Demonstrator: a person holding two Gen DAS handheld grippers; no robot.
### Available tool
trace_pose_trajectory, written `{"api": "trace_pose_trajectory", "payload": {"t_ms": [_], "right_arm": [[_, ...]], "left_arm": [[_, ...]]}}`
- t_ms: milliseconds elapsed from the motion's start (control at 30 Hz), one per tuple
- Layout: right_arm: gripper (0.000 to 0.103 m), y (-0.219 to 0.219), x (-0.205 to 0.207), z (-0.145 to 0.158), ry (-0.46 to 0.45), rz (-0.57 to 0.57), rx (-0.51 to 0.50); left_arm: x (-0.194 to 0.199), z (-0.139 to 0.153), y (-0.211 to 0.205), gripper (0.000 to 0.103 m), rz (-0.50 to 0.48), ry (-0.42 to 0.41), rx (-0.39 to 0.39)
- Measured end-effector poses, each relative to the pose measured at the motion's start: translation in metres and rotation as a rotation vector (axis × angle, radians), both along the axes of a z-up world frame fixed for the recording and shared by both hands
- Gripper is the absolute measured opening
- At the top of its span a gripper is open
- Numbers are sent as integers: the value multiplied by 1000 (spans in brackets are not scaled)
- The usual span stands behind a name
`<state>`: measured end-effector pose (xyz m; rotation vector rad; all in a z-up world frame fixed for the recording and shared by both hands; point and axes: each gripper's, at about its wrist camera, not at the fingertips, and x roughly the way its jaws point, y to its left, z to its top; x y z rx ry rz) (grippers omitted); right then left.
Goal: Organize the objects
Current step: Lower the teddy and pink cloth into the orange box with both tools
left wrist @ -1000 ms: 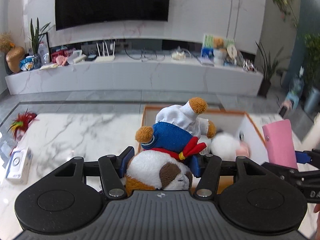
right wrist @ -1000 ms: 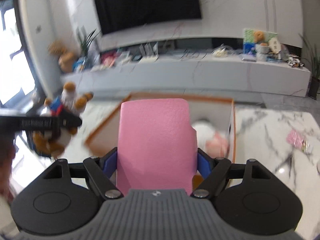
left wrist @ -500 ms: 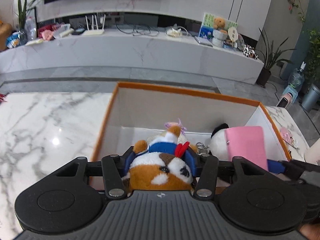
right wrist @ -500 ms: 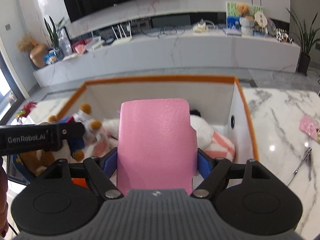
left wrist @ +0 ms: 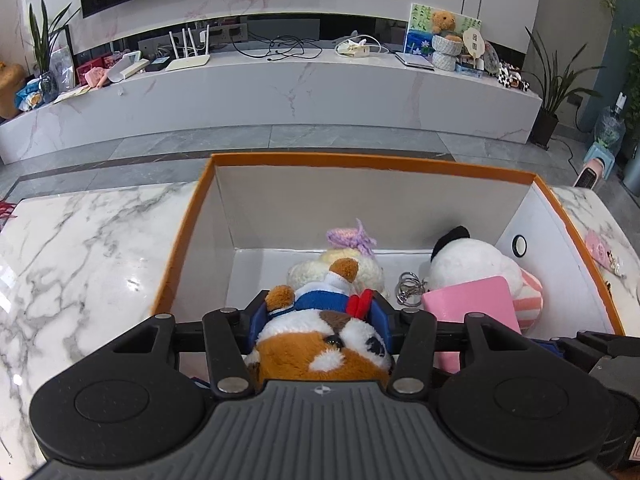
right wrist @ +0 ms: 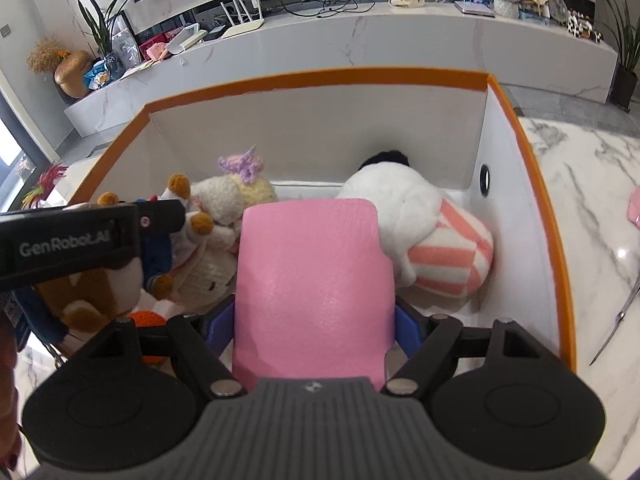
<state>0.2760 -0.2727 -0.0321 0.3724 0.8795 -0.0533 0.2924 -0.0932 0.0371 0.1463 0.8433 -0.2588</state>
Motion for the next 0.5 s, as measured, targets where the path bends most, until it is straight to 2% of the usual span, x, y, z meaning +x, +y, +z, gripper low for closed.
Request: {"api": "trace_pose_trajectory", "payload": {"t_ms": [100,300,500], "right_arm": [[79,-2,-1,-1,4,-7,7],[80,2,0,0,13,-8,-18],[80,4,0,1,17,-13,-30]], "left_arm": [[-3,-1,-4,59,-11,-5,23],[-2,0,0,59,-7,0,15],[-7,0,-7,61,-11,-25,52]]}}
